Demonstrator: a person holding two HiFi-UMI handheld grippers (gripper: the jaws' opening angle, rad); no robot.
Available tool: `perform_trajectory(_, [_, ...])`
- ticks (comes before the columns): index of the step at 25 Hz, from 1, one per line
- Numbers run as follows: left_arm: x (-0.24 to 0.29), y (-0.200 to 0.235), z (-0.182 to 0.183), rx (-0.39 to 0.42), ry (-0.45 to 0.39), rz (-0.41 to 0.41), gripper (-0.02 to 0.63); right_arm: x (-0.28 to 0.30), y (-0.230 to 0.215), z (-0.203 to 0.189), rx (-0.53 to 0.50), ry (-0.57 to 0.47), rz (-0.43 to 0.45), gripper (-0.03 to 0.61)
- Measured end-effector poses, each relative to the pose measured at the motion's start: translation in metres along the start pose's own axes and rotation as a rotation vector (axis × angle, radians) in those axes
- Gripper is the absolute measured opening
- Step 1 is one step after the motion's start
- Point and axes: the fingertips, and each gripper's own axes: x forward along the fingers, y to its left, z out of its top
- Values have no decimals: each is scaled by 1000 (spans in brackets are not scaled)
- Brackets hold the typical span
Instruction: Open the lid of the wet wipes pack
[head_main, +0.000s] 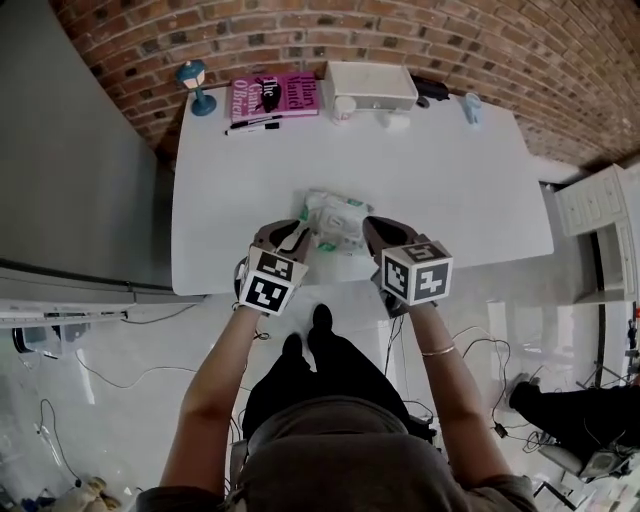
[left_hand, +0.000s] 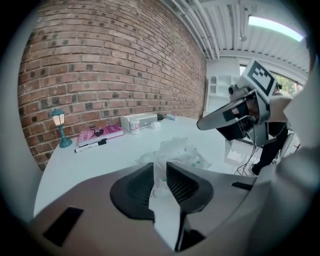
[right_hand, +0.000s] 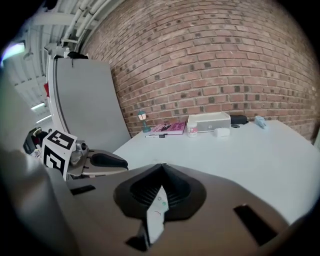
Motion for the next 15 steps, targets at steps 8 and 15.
perform_trajectory(8, [-23, 10, 5, -97, -57, 44, 54, -26, 11, -14, 81, -75, -15, 5])
perform_trajectory(15, [-41, 8, 4, -137, -84, 57, 40, -44, 16, -27, 124, -107, -39, 5])
